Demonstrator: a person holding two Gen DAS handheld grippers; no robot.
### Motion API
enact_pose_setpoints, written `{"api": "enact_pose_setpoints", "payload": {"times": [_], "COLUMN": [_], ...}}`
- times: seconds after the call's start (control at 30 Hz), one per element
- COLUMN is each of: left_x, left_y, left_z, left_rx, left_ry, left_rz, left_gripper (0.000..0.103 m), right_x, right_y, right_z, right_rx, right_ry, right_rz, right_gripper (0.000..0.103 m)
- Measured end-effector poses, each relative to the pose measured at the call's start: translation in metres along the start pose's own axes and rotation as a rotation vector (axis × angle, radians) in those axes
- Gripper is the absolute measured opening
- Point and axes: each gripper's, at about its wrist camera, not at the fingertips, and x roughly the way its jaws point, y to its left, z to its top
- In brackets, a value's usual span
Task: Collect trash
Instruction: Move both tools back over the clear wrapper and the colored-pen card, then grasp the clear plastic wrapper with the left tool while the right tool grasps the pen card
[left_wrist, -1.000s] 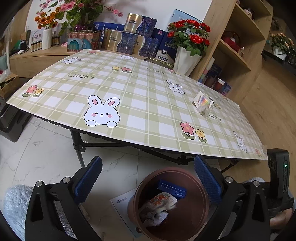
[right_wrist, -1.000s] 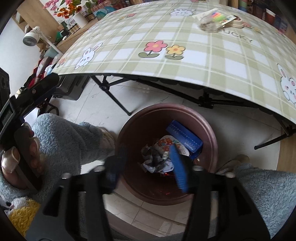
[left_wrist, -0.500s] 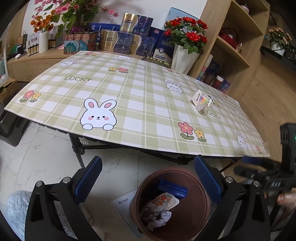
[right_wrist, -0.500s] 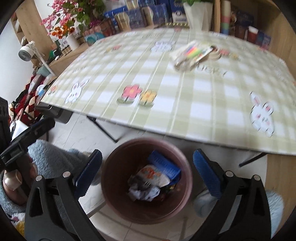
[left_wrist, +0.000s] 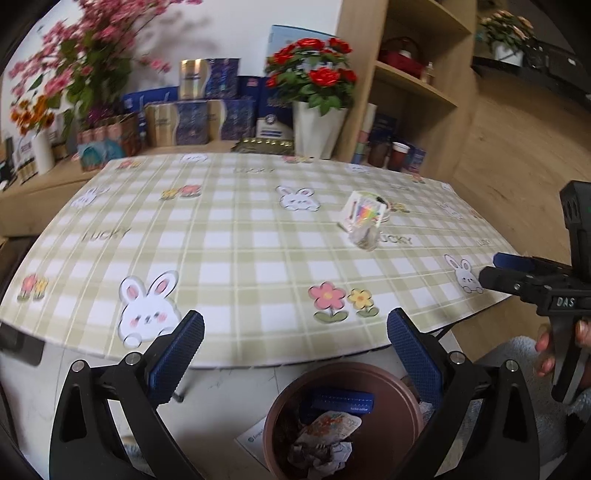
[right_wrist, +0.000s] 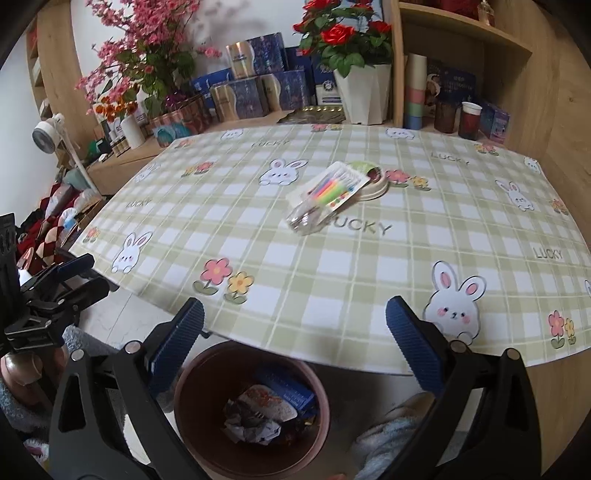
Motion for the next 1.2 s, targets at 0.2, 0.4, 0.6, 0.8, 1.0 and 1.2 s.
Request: {"api": "enact_pose_setpoints", "payload": {"times": [0.2, 0.4, 0.6, 0.8, 1.0, 1.2], "left_x": [0.014, 0.030, 0.051, 0.079, 0.119, 0.166], "left_y": [-0.013, -0.022, -0.036, -0.052, -0.067, -0.078], "left_z": [0.012, 0.022, 0.033, 0.046, 0.060, 0.075], "left_rx": [0.040, 0.058, 0.093, 0.155, 0.200, 0.221], "left_ry": [0.006, 0.019, 0.052, 0.088, 0.149, 0.217], "left_rz": [-0.024, -0.043, -0.067, -0.097, -0.155, -0.187], "left_gripper": [0.097, 0.097, 0.097, 0.097, 0.097, 0.081], "right_x": [0.003, 0.012, 0.021, 0.036, 0.049, 0.058], "right_y": [-0.024, -0.042, -0.057, -0.076, -0.092, -0.107], "right_z": [0.004, 0.006, 0.010, 0.013, 0.020, 0.025], "right_rx": [0.065, 0.098, 0.096, 0.124, 0.160, 0.208], "right_ry": [-0.018, -0.011, -0.001, 0.028, 0.026, 0.006], "right_rz": [0.003, 0.003, -0.041, -0.061, -0.042, -0.045], "right_gripper": [0.097, 0.097, 0.097, 0.097, 0.097, 0.097]}}
